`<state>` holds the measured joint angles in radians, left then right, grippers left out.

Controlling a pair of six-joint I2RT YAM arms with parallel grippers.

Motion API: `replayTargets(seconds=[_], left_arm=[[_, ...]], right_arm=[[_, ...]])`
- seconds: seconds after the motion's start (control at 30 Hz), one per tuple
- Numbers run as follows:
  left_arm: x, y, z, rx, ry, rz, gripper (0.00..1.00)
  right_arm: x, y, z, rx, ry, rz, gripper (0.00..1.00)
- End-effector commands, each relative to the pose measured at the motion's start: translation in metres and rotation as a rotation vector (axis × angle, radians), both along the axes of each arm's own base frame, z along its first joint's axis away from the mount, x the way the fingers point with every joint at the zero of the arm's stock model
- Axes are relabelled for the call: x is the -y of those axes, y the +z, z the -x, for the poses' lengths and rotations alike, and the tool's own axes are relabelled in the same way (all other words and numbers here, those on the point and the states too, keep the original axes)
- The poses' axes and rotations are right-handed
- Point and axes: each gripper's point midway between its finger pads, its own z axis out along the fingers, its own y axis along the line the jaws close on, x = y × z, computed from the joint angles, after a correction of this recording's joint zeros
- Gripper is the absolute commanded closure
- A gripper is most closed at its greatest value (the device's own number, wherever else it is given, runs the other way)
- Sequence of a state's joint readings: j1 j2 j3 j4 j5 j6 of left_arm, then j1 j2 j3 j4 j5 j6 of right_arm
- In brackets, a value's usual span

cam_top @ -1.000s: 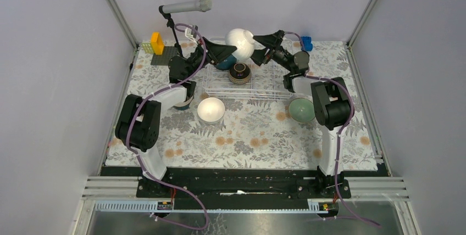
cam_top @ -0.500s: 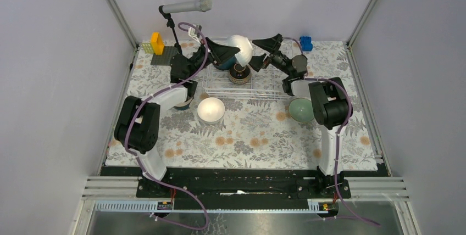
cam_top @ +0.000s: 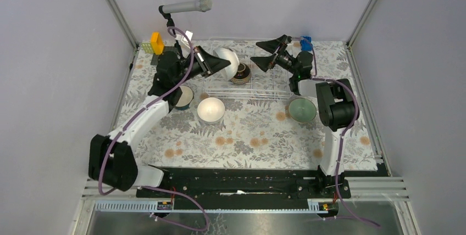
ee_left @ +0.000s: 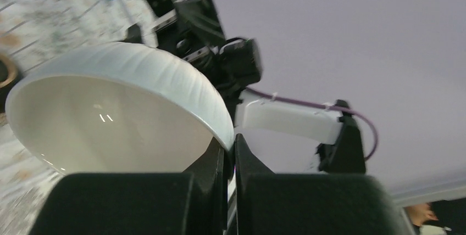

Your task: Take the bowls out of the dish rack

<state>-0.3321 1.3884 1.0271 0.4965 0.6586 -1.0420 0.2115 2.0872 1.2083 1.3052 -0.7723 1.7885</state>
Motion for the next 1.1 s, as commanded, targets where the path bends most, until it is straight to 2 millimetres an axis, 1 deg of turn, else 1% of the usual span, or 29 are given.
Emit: replayTargets(seconds=[0.0, 0.07, 0.17, 0.27, 0.37, 0.47, 0.57, 0.67, 0.77, 0.87, 1.07], left_arm=[[-0.024, -0.024, 0.013, -0.008, 0.112, -0.224, 1.00], [-0.032, -0.040, 0.021, -0.034, 0.141, -0.308, 1.00], [-0.035, -0.068, 0.038, -0.095, 0.151, -0.416, 1.00], [-0.031, -0.093, 0.050, -0.127, 0.155, -0.578, 1.00], [-0.025, -0.113, 0.058, -0.141, 0.160, -0.771, 1.00], [-0.025, -0.134, 0.065, -0.175, 0.158, -0.961, 1.00], [-0.029, -0.149, 0.068, -0.193, 0.193, -1.116, 1.00], [-0.029, -0.159, 0.069, -0.192, 0.205, -1.181, 1.00], [-0.031, -0.169, 0.065, -0.195, 0.213, -1.225, 1.00], [-0.031, -0.181, 0.060, -0.204, 0.209, -1.270, 1.00], [-0.023, -0.198, 0.051, -0.215, 0.192, -1.302, 1.00]], right_arm=[[-0.002, 0.022, 0.008, 0.132, -0.020, 0.107, 0.00], [-0.002, 0.018, 0.007, 0.142, -0.038, 0.169, 0.00], [0.000, 0.009, 0.004, 0.154, -0.076, 0.292, 0.00], [0.005, -0.001, 0.002, 0.175, -0.130, 0.467, 0.00], [0.009, -0.004, 0.001, 0.201, -0.186, 0.606, 0.01], [0.007, -0.002, 0.005, 0.216, -0.194, 0.612, 0.00], [0.002, -0.002, 0.007, 0.227, -0.190, 0.598, 0.00], [-0.004, -0.002, 0.009, 0.234, -0.180, 0.603, 0.00], [-0.005, -0.002, 0.012, 0.247, -0.185, 0.634, 0.00], [-0.003, 0.000, 0.012, 0.263, -0.205, 0.686, 0.00], [-0.003, 0.001, 0.014, 0.318, -0.233, 0.825, 0.00]])
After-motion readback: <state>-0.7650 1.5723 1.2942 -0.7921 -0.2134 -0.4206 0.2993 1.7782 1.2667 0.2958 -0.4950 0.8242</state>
